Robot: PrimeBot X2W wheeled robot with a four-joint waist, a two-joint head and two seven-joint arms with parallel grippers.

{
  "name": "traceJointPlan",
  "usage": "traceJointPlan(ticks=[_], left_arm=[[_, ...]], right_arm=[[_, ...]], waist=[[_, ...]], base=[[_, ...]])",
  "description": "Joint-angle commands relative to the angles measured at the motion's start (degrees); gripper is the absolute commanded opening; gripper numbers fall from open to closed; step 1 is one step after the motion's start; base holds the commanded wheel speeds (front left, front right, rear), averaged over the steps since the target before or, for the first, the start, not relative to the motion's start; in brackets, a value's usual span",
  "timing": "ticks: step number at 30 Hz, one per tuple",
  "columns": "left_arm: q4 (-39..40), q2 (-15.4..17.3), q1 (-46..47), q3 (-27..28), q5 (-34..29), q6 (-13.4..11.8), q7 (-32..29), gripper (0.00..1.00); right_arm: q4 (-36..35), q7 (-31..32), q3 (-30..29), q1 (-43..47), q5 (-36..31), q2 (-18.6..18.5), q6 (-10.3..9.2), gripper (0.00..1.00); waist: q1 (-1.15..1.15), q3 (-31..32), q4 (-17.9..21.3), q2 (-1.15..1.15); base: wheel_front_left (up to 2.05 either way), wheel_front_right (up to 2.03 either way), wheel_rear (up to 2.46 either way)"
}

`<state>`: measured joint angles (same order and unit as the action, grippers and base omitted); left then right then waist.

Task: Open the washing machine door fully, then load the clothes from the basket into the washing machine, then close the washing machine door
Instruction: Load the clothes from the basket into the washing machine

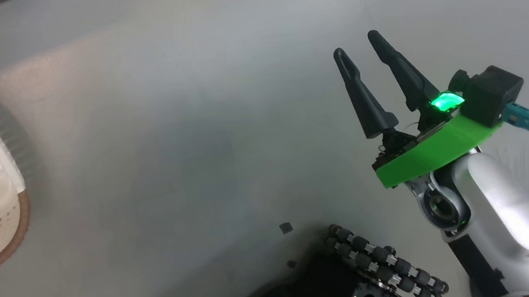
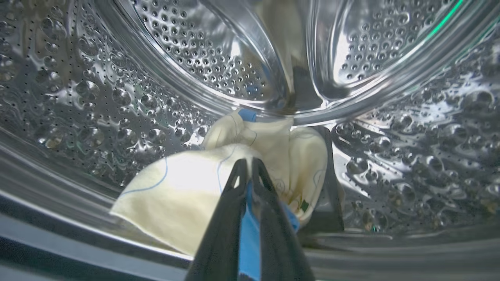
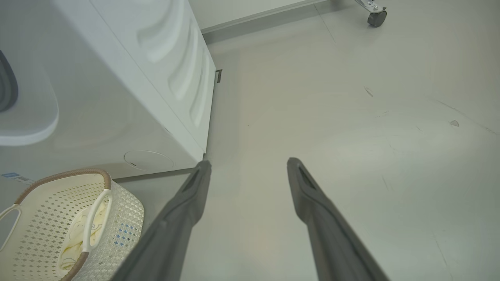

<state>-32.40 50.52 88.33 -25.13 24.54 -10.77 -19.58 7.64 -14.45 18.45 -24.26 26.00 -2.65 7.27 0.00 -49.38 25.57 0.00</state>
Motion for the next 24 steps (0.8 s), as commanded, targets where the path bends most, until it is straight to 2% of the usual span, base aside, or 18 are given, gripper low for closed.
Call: traceJointPlan(ticks=[1, 6, 10, 11, 12, 13, 14, 24], left_arm=[[1.09, 2.87, 2.43, 1.80, -1.17, 0.14, 2.14, 0.00], [-1.11, 1.86, 7.01, 2.34, -2.41, 0.05, 8.94, 0.00], [-3.12, 0.79, 9.08, 2.55, -2.57, -0.32, 11.63, 0.00], [-3.60, 0.36, 9.42, 2.65, -2.35, -0.46, 11.84, 0.28], [-3.94, -0.06, 9.58, 2.57, -2.28, -0.54, 12.04, 0.47], [-4.23, -0.53, 9.62, 2.52, -2.07, -0.58, 12.08, 0.76], [-4.47, -0.99, 9.55, 2.45, -1.85, -0.64, 12.02, 0.99], [-3.64, -3.78, 6.10, 1.64, -0.42, -1.63, 12.73, 1.00]], right_arm=[[-1.49, -0.54, 0.93, 0.94, 0.62, -0.23, 0.22, 1.00], [-1.59, -0.54, 2.38, 0.73, 1.99, -0.23, 0.22, 1.00], [-1.58, -0.54, 2.50, 0.84, 2.55, -0.23, 0.22, 1.00], [-1.56, -0.54, 2.48, 0.88, 2.58, -0.23, 0.22, 1.00], [-1.54, -0.54, 2.41, 0.92, 2.57, -0.23, 0.22, 1.00], [-1.53, -0.54, 2.31, 0.93, 2.54, -0.23, 0.22, 1.00], [-1.51, -0.54, 2.16, 0.92, 2.49, -0.23, 0.22, 1.00], [-1.51, -0.54, 0.35, 0.37, 0.76, -0.23, 0.22, 1.00]], waist=[[0.00, -1.43, 1.40, 0.00], [0.00, -3.13, 3.56, 0.00], [0.00, -3.76, 4.26, 0.00], [0.00, -3.85, 4.31, 0.00], [0.00, -3.94, 4.28, 0.00], [0.00, -4.02, 4.21, 0.00], [0.00, -4.08, 4.05, 0.00], [0.00, -3.29, 0.92, 0.00]], base=[[0.00, 0.00, 0.00], [0.00, 0.00, 0.00], [0.00, 0.00, 0.00], [0.00, 0.00, 0.00], [0.00, 0.00, 0.00], [0.00, 0.00, 0.00], [0.00, 0.00, 0.00], [0.00, 0.00, 0.00]])
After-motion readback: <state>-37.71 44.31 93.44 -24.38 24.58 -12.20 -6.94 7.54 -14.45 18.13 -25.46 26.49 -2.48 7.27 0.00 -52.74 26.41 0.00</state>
